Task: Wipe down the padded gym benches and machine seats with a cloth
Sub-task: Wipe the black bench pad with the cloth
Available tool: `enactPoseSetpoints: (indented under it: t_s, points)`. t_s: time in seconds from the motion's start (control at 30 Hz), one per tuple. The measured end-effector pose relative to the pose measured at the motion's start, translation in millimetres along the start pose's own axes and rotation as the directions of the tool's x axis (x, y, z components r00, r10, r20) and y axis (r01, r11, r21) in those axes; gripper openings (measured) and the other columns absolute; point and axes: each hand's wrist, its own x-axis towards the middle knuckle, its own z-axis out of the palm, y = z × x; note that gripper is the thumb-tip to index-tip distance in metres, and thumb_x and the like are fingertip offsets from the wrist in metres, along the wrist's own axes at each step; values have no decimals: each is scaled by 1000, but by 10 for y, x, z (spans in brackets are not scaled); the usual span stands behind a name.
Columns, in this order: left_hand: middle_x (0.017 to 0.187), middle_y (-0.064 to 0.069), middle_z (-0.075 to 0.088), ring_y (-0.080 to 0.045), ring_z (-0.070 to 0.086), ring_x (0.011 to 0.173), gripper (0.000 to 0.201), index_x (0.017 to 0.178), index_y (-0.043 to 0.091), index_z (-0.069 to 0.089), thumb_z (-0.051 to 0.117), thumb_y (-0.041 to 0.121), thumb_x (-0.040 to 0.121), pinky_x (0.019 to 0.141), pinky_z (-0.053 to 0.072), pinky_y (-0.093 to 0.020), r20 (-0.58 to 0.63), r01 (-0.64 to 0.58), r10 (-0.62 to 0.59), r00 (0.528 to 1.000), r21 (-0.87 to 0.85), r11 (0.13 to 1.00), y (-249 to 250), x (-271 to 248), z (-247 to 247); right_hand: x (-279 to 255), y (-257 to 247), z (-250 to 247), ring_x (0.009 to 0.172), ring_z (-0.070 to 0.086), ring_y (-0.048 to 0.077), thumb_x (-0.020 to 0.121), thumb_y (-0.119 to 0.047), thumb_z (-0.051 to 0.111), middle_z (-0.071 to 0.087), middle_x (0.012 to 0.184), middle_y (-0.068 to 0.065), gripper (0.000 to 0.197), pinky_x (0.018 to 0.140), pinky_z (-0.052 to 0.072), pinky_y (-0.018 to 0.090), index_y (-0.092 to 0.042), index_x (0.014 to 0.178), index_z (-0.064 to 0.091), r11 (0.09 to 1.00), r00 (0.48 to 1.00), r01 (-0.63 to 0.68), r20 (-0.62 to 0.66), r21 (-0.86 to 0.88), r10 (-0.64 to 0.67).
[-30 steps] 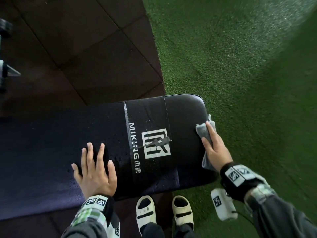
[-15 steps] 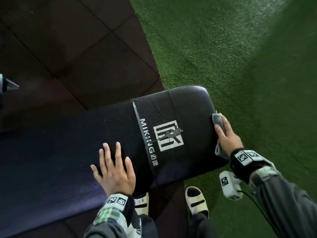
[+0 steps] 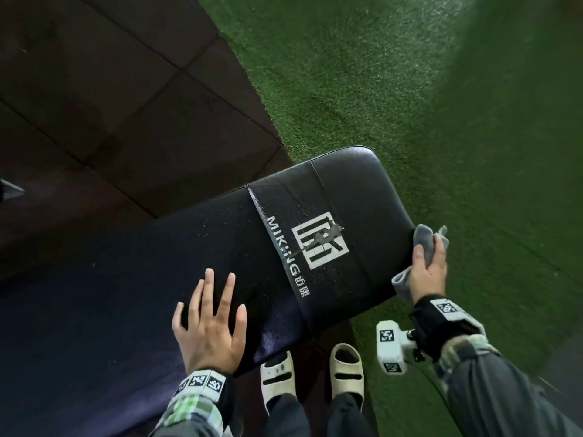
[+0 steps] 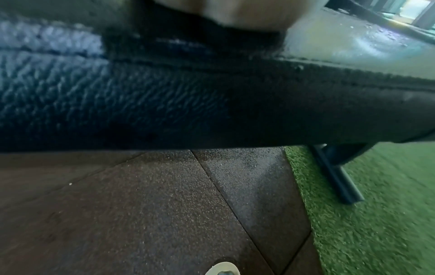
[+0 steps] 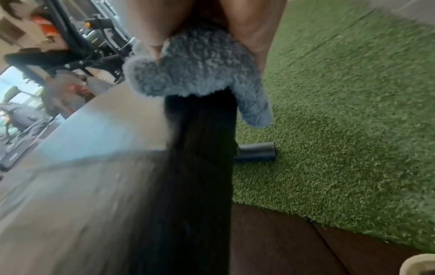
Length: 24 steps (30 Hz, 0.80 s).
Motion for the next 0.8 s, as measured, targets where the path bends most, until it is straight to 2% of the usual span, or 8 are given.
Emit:
enactPoseSetpoints:
  t_s: [0.13, 0.27, 0.37, 0.47, 0.53, 0.6, 0.67, 0.8]
  points:
    - [162, -1, 24, -23, 35, 141, 58, 150, 36, 31, 31, 48, 93, 113, 18, -54, -24, -15, 15, 1000, 8, 1000, 4, 1, 5, 26, 16, 9, 133, 35, 26, 98, -27, 43, 32, 148, 10, 48, 102, 25, 22, -24, 145, 29, 996, 998, -56, -30, 71, 59]
    - [162, 0, 23, -23, 35, 142, 58, 150, 36, 32, 31, 48, 94, 114, 17, -53, -38, -20, 21, 999, 6, 1000, 2, 2, 7, -534, 58, 234, 136, 29, 27, 99, -27, 42, 22, 152, 13, 51, 109, 23, 28, -31, 145, 22, 980, 981, -125, -125, 153, 145]
    - [161, -3, 28, -25, 38, 140, 56, 149, 33, 36, 34, 47, 94, 113, 20, -54, -61, -31, 31, 998, 13, 999, 5, -12, 19, -1197, 104, 541, 138, 27, 23, 100, -26, 38, 12, 155, 9, 61, 110, 22, 28, -34, 147, -1, 942, 974, -220, -2, 252, 228]
    - [160, -3, 29, -25, 38, 140, 56, 149, 32, 37, 34, 47, 95, 113, 20, -54, -73, -39, 40, 996, 22, 999, -2, -4, 22, -1529, 175, 684, 138, 25, 22, 99, -36, 36, 8, 157, 3, 64, 114, 23, 38, -48, 143, -8, 935, 969, -247, 85, 256, 232]
    - [160, -3, 29, -24, 37, 141, 56, 149, 32, 37, 34, 46, 95, 113, 20, -54, -85, -39, 41, 996, 20, 999, 2, -9, 19, -1377, 214, 608, 138, 25, 20, 99, -38, 35, 7, 156, -1, 62, 114, 21, 39, -49, 143, -8, 939, 967, -250, 102, 234, 232]
    - [160, -3, 29, -24, 37, 141, 56, 149, 32, 38, 34, 46, 95, 113, 20, -54, -89, -46, 48, 995, 23, 999, 4, -15, 24, -1065, 227, 458, 136, 26, 16, 100, -36, 34, 9, 154, -4, 61, 114, 20, 34, -45, 145, -5, 951, 973, -231, 59, 204, 224]
    - [160, -3, 29, -25, 38, 141, 56, 149, 31, 38, 34, 46, 95, 113, 20, -54, -94, -50, 52, 994, 22, 998, -2, -11, 33, -752, 221, 321, 140, 22, 21, 100, -36, 34, 8, 156, 1, 59, 114, 18, 33, -43, 146, -3, 967, 984, -177, 2, 182, 179]
    - [160, -3, 29, -25, 38, 141, 56, 149, 31, 39, 35, 45, 95, 113, 20, -54, -107, -45, 47, 993, 24, 999, -3, -9, 42, -735, 222, 336, 140, 24, 26, 99, -39, 36, 11, 157, 4, 58, 114, 21, 35, -53, 141, -1, 981, 987, -157, -9, 116, 159]
